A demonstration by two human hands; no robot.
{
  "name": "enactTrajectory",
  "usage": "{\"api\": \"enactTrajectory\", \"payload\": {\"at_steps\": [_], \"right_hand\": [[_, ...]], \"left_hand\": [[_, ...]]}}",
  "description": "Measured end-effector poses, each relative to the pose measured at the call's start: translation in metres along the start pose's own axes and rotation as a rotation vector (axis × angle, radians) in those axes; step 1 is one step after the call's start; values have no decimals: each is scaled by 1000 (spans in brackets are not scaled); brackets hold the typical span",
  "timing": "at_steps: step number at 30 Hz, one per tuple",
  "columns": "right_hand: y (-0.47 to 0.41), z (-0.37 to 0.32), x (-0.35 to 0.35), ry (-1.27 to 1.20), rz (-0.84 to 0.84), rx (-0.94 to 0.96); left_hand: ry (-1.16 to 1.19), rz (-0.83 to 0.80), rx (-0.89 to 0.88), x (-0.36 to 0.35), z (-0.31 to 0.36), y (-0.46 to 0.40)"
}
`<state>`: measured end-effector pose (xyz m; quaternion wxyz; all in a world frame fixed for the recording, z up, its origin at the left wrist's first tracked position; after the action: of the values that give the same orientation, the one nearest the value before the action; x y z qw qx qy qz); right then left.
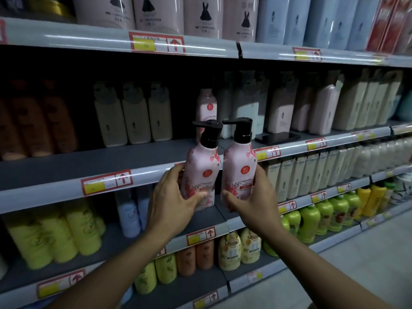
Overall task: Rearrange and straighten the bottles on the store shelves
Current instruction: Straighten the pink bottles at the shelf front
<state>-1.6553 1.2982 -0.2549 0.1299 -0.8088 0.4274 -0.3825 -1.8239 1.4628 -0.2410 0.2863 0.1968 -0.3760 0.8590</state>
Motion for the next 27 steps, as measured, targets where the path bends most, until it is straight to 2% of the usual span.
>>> {"api": "enactTrajectory", "payload": {"at_steps": [8, 15, 22, 27], "right_hand": [[22, 61, -39, 67, -180, -104], [41, 115, -75, 84, -343, -240], [23, 136, -106, 91, -433, -219], [-4, 143, -126, 66, -502, -185]], "left_hand": [[42, -127, 88, -58, -48, 30], [65, -224, 272, -99, -100, 50], [50, -243, 386, -124, -139, 36], [39, -210, 385, -133, -148, 10]]}}
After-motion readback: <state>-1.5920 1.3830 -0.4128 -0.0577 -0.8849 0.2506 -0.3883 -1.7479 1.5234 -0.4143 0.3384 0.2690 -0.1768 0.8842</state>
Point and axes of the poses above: each hand's wrist, its own y-axis away from the middle knuckle, its own x-axis out of the back of the hand, z = x × y, the point moved 9 cm from there along -y, towards the middle knuckle, and after that the axes turned 11 degrees about -z, right-handed, at the moved point
